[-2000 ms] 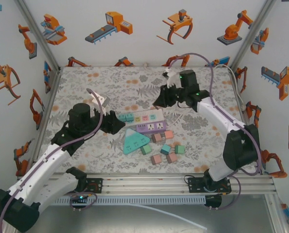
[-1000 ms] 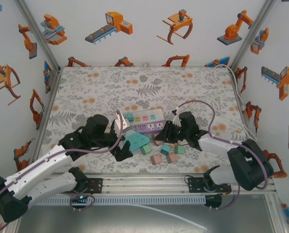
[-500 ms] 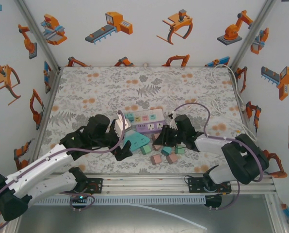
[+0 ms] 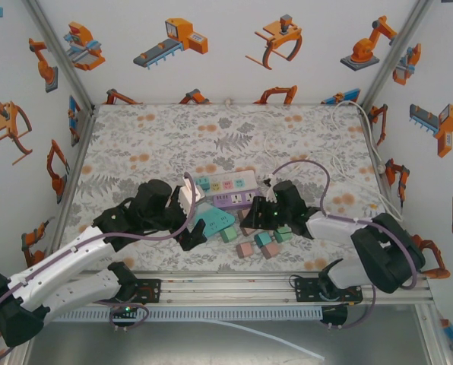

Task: Pull the plug off the socket

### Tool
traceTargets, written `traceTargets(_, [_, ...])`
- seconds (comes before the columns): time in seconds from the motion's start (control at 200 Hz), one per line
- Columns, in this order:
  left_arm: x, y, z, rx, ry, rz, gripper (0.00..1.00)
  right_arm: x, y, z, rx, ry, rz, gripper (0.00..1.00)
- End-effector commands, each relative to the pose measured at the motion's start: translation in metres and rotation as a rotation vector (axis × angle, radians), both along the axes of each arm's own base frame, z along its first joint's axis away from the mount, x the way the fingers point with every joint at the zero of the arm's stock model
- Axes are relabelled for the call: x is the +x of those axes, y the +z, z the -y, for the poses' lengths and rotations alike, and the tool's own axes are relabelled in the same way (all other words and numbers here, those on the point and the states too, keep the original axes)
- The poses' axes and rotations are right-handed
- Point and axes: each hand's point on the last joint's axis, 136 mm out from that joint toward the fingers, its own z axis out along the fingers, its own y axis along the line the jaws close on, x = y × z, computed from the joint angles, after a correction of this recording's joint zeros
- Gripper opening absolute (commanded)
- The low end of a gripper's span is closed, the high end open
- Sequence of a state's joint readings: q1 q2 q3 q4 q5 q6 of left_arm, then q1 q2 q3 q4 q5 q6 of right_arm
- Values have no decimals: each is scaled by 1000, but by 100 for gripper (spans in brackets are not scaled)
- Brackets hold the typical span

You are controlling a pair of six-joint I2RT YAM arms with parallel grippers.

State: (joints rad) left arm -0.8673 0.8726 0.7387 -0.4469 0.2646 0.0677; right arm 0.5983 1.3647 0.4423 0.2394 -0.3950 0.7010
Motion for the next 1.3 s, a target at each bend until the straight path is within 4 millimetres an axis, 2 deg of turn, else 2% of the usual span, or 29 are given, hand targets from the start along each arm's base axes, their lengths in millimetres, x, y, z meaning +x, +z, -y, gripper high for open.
traceTargets(0.0, [1,4,-2,6,6,27,92,-3,-8,17,-117,-8,15,54])
traceTargets(0.145, [3,6,-4,1,18,36,92,2,4,19,-147,-3,48,55])
traceTargets(0.33, [11,8,-11,1,94,48,92,11,33,19,-161,17,148,55])
traceTargets(0.441, [27,11,-24,7,232,65,91,25,66,15,-166,49,295,56])
traceTargets(0.551, [50,18,-48,3,419,114,90,47,106,5,-180,108,527,56])
traceTargets(0.711, [74,26,-86,-31,633,115,89,69,163,-22,-185,255,859,61])
traceTargets(0.826, [89,31,-108,-85,724,78,89,75,184,-46,-189,413,1010,62])
traceTargets(0.996, [111,27,-126,-138,812,-8,89,75,189,-80,-151,645,1142,63])
traceTargets(1.127, [133,21,-133,-169,853,-68,89,62,178,-100,-129,855,1245,66])
traceTargets(1.292, [159,7,-145,-171,914,-133,89,64,159,-116,-190,1040,1243,69])
